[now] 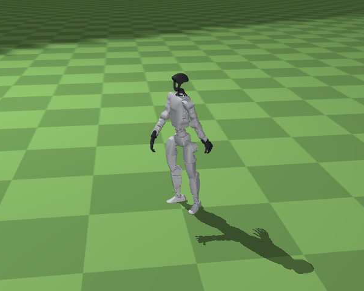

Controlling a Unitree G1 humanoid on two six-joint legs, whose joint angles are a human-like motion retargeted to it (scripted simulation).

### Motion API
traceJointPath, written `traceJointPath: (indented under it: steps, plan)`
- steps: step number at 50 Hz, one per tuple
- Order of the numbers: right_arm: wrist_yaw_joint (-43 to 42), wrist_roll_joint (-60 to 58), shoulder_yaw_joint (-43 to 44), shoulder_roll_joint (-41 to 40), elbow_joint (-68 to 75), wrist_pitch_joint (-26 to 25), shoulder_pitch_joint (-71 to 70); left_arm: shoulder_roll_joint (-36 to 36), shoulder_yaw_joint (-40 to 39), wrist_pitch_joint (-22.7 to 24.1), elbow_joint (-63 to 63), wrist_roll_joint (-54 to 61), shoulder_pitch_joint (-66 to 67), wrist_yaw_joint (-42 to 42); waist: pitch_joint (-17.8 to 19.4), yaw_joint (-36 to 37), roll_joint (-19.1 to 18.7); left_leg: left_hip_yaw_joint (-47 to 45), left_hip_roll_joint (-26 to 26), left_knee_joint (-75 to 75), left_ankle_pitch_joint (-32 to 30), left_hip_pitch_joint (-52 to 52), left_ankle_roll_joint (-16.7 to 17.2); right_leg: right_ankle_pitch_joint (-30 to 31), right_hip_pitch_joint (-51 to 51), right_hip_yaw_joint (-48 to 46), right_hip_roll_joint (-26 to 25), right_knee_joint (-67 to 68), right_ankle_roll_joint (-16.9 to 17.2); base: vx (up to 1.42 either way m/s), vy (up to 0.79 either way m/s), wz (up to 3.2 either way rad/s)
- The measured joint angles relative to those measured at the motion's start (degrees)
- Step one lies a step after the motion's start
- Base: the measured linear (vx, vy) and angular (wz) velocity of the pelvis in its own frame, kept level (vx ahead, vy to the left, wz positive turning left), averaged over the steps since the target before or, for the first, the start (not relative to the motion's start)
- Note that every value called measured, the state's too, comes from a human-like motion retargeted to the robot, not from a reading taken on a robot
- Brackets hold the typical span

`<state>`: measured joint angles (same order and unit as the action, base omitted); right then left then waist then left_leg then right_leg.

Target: In place motions

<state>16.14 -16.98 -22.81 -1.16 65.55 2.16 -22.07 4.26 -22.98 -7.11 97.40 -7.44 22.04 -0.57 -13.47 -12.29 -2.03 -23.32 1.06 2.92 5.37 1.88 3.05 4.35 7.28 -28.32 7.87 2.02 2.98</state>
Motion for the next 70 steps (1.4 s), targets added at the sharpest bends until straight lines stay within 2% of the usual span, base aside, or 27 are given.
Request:
traceJointPath:
  steps: [4, 8, 10, 12, 17, 23, 28, 31, 33, 35, 37, 38, 40, 42, 44, 50, 52, 56, 61, 63, 65, 67, 68, 70]
  plan:
    - [-2.27, -3.52, 2.97, 1.58, 14.10, -3.72, 5.88, -0.05, 4.53, -0.09, -0.35, 4.40, -15.56, 0.28, -0.34, -0.13, 0.56, 0.88, -0.10, -0.16, -0.14, 0.22, -0.35, 0.18, -0.93, -1.54, -0.12, -0.61, 0.02, 0.08, -0.07, 0.19]
    - [-5.96, -3.27, 9.71, 4.55, 30.72, -9.99, 12.33, 0.12, 7.35, -1.08, -4.66, 3.66, -30.24, -7.08, -0.50, -0.26, 0.71, 1.68, 0.22, -0.50, -0.29, 0.90, -0.74, 0.28, -1.63, -2.50, -0.54, -1.09, 0.21, 0.06, -0.08, 0.15]
    - [-7.34, -0.60, 13.66, 6.89, 31.85, -14.74, 18.86, -0.69, 7.97, -1.11, -7.99, 1.92, -37.01, -11.52, -0.46, -0.15, 0.70, 2.13, 0.38, -0.73, -0.36, 1.57, -0.93, 0.19, -1.68, -2.97, -0.67, -1.16, 0.37, 0.00, -0.09, 0.17]
    - [-8.01, 3.27, 18.03, 9.02, 31.85, -16.79, 25.58, -1.99, 8.90, -0.19, -12.20, 1.04, -42.16, -13.78, -0.64, -0.10, 0.61, 2.76, 0.40, -0.94, -0.48, 2.45, -1.14, 0.09, -1.55, -3.59, -0.61, -1.19, 0.52, 0.00, -0.11, 0.24]
    - [-7.60, 10.18, 26.84, 12.90, 31.85, -16.30, 39.21, -3.68, 14.25, 4.89, -24.28, 2.17, -49.21, -13.14, -0.72, -0.06, 0.59, 4.12, -0.04, -1.36, -0.66, 3.78, -1.50, -0.10, -1.79, -4.98, -0.22, -1.49, 0.72, -0.01, -0.10, 0.24]
    - [-12.26, 13.26, 29.88, 14.95, 31.85, -19.72, 46.10, -2.40, 18.57, 10.09, -33.34, 2.02, -47.55, -10.75, 0.27, 0.66, 0.13, 4.30, -0.36, -1.64, -0.53, 3.31, -1.62, -0.23, -2.66, -5.22, -0.01, -1.49, 0.57, 0.05, -0.05, 0.02]
    - [-11.93, 12.58, 27.51, 13.56, 31.85, -19.88, 42.37, -2.11, 19.80, 10.48, -28.30, -0.67, -40.48, -9.94, -0.50, 1.68, -0.65, 5.06, -0.70, -1.59, -0.59, 3.89, -1.73, -0.37, -2.50, -5.95, 0.28, -1.53, 0.75, 0.13, -0.03, 0.14]
    - [-10.42, 11.44, 23.49, 12.03, 31.85, -18.36, 36.53, -2.29, 18.37, 8.42, -18.18, -4.69, -35.75, -9.32, -1.22, 2.12, -0.96, 6.03, -1.06, -1.47, -0.71, 4.29, -1.78, -0.59, -2.43, -6.85, 0.51, -1.57, 0.91, 0.09, 0.02, 0.30]
    - [-10.03, 11.14, 19.48, 10.80, 31.85, -17.41, 31.36, -2.01, 16.68, 5.16, -9.52, -7.74, -32.53, -7.51, -1.24, 2.74, -0.87, 6.28, -1.32, -1.21, -0.74, 3.79, -1.79, -0.62, -2.69, -7.06, 0.67, -1.56, 0.96, 0.10, 0.01, 0.36]
    - [-9.29, 10.02, 15.35, 9.37, 31.85, -16.46, 25.18, -1.29, 13.82, 0.88, -0.35, -10.80, -28.95, -4.17, -0.66, -0.54, -1.21, 9.96, -1.97, -1.07, -1.21, 3.26, -1.93, 0.06, -4.13, -10.87, 0.88, -2.52, 0.83, 0.08, 0.00, 0.73]
    - [-7.10, 7.39, 11.61, 7.38, 31.71, -14.91, 17.35, -0.48, 11.49, -4.22, 0.00, -10.86, -21.33, -2.29, -0.06, 3.14, -0.61, 5.20, -1.49, -0.70, -0.51, 1.57, -1.57, -0.52, -3.52, -5.99, 0.66, -1.56, 0.76, 0.02, -0.01, -1.13]
    - [-5.60, 5.92, 10.59, 6.22, 31.26, -13.85, 13.64, 0.05, 10.65, -5.23, 0.00, -10.37, -17.37, -2.09, 0.37, 3.02, -0.64, 4.87, -1.41, -0.58, -0.47, 0.95, -1.46, -0.40, -3.59, -5.63, 0.63, -1.46, 0.67, 0.01, -0.01, -0.68]
    - [-2.24, 3.67, 9.25, 4.02, 26.07, -12.25, 8.34, 1.01, 8.68, -4.40, 0.00, -9.87, -10.14, -3.25, 0.97, 1.94, -0.77, 4.99, -1.19, -0.09, 0.01, -0.61, -0.71, -0.36, -3.56, -5.68, 0.97, -1.11, 0.64, 0.00, 0.00, -0.27]
    - [0.21, 3.80, 7.65, 1.86, 18.47, -10.62, 5.17, 2.01, 6.07, -1.26, 0.00, -10.83, -3.37, -5.95, 1.54, 4.35, -0.85, 1.64, -0.66, 0.07, -0.27, -1.01, -0.69, 0.01, -2.81, -2.32, 0.32, -0.92, 0.33, 0.03, 0.01, -1.01]
    - [1.65, 5.40, 6.28, 0.50, 11.13, -8.55, 2.85, 2.81, 3.73, -0.02, 0.00, -12.24, 2.28, -7.78, 1.33, 4.49, -0.99, 1.12, -0.58, 0.36, -0.14, -1.34, -0.49, 0.06, -2.36, -1.66, 0.28, -0.76, 0.36, 0.06, 0.01, -0.38]
    - [2.92, 8.73, 4.74, -1.35, -3.35, -3.38, -1.46, 3.35, -0.13, -5.05, 0.00, -10.42, 10.41, -6.64, 1.47, 3.75, -0.58, 2.22, -0.67, 0.00, -0.38, -1.02, -0.50, -0.08, -2.78, -2.16, 0.49, -0.73, 0.43, 0.02, -0.02, 0.16]
    - [3.01, 8.42, 4.23, -0.93, -5.62, -2.08, -1.28, 3.17, -0.37, -5.24, 0.00, -8.94, 9.07, -6.65, 1.52, 3.51, -0.28, 2.85, -0.82, -0.16, -0.48, -0.82, -0.58, -0.15, -3.11, -2.69, 0.65, -0.79, 0.46, 0.04, -0.04, 0.28]
    - [2.22, 6.02, 3.27, 0.89, -5.59, -0.69, 1.50, 2.09, 1.05, -1.39, 0.00, -5.99, 1.83, -5.85, 0.97, 3.60, 0.16, 3.73, -1.13, -0.42, -0.62, 0.03, -0.78, -0.22, -3.09, -3.51, 1.05, -0.78, 0.60, 0.06, -0.01, 0.20]
    - [-1.74, 1.39, 4.66, 2.50, 8.33, -1.95, 6.78, -0.75, 7.16, 6.01, -2.65, 0.53, -11.42, 5.31, 0.13, 3.91, 0.62, 4.67, -1.28, -0.80, -0.84, 1.23, -1.09, -0.15, -3.31, -5.25, 1.29, -1.08, 0.78, 0.07, -0.03, 0.16]
    - [-3.98, 0.36, 6.68, 3.06, 18.82, -3.73, 8.44, -1.50, 9.66, 7.76, -4.05, 1.49, -17.34, 7.73, -0.18, 4.02, 0.81, 5.15, -1.29, -0.94, -0.95, 1.61, -1.23, -0.17, -3.45, -5.72, 1.32, -1.13, 0.89, 0.09, -0.06, 0.20]
    - [-5.22, 1.25, 9.23, 4.25, 30.13, -7.36, 9.57, -1.95, 12.09, 8.32, -5.86, 1.97, -23.09, 6.44, -0.20, 4.31, 1.12, 5.61, -1.29, -1.04, -1.08, 1.83, -1.37, -0.18, -3.70, -6.19, 1.33, -1.17, 1.00, 0.05, -0.07, 0.19]
    - [-4.14, 4.49, 10.93, 6.50, 31.85, -14.83, 14.45, -2.32, 14.47, 8.21, -7.84, 2.63, -28.87, 2.66, 0.31, 5.80, 1.83, 4.96, -1.21, -1.09, -1.08, 1.81, -1.44, -0.37, -3.87, -5.58, 1.12, -1.15, 1.03, 0.02, -0.09, -0.60]
    - [-4.03, 6.84, 11.46, 7.39, 31.85, -17.52, 17.13, -2.45, 15.11, 7.91, -8.96, 2.59, -31.48, 0.06, 0.32, 8.96, 2.54, 2.04, -0.93, -1.06, -0.75, 1.58, -1.32, -0.98, -3.47, -2.69, 0.53, -0.88, 0.89, -0.01, -0.10, -1.78]
    - [-6.55, 11.15, 14.35, 8.30, 31.85, -18.37, 22.16, -2.91, 15.51, 6.61, -11.60, 1.40, -35.58, -6.35, 0.38, 13.30, 3.38, -1.94, -0.22, -1.08, -0.30, 1.32, -1.05, -1.38, -0.74, 1.78, 1.60, 1.97, 1.66, 0.00, -0.11, -0.59]
